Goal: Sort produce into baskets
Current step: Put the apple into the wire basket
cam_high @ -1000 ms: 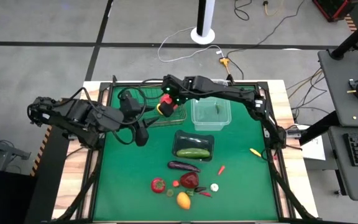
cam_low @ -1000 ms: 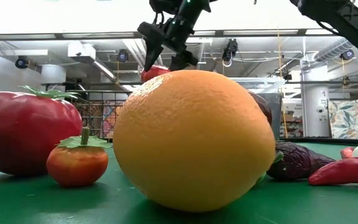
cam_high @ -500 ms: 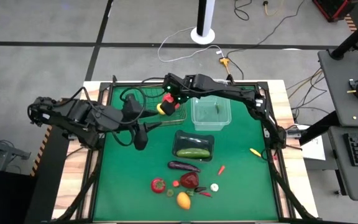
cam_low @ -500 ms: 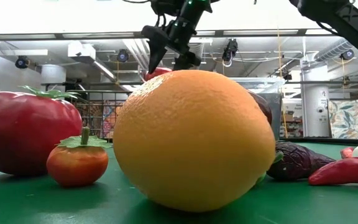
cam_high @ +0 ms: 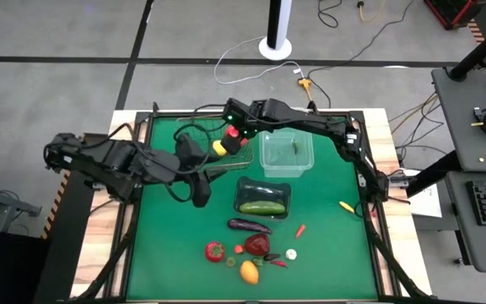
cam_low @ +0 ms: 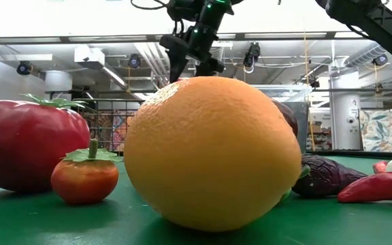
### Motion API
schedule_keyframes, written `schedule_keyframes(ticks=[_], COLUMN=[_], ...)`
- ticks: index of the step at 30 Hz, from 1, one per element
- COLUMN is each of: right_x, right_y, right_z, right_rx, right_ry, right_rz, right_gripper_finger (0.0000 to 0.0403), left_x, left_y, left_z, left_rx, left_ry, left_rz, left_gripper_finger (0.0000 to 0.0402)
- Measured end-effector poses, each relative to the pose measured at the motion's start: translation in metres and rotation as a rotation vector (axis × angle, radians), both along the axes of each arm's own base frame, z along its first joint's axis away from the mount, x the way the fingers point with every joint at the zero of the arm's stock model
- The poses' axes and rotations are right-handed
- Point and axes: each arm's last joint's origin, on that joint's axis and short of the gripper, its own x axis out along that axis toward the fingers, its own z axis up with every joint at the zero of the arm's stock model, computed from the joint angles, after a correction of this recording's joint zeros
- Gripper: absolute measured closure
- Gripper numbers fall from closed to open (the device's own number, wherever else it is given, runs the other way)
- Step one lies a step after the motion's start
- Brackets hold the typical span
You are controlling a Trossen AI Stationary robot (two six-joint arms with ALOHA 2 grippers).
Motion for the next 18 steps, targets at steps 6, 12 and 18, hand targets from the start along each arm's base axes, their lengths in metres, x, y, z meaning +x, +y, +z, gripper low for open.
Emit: schedule_keyframes(ticks=[6, 12, 18], right_x=[-0.001, 0.000, 0.000], right_y=[0.001, 0.002, 0.002], right_z=[0.000, 0.000, 0.000], right_rx=[-0.062, -0.109, -0.117], right_ry=[0.037, 0.050, 0.052], right_rz=[0.007, 0.018, 0.034], right_gripper_finger=[0.0044, 0.0044, 0.0044], left_x=[0.008, 0.008, 0.006], left_y=[-0.003, -0.002, -0.001], left_z=[-0.007, -0.015, -0.017], left_rx=[0.016, 0.026, 0.045], left_ry=[0.034, 0.106, 0.126], left_rz=[0.000, 0.011, 0.046], left_gripper_finger=[0.0226, 0.0226, 0.0226])
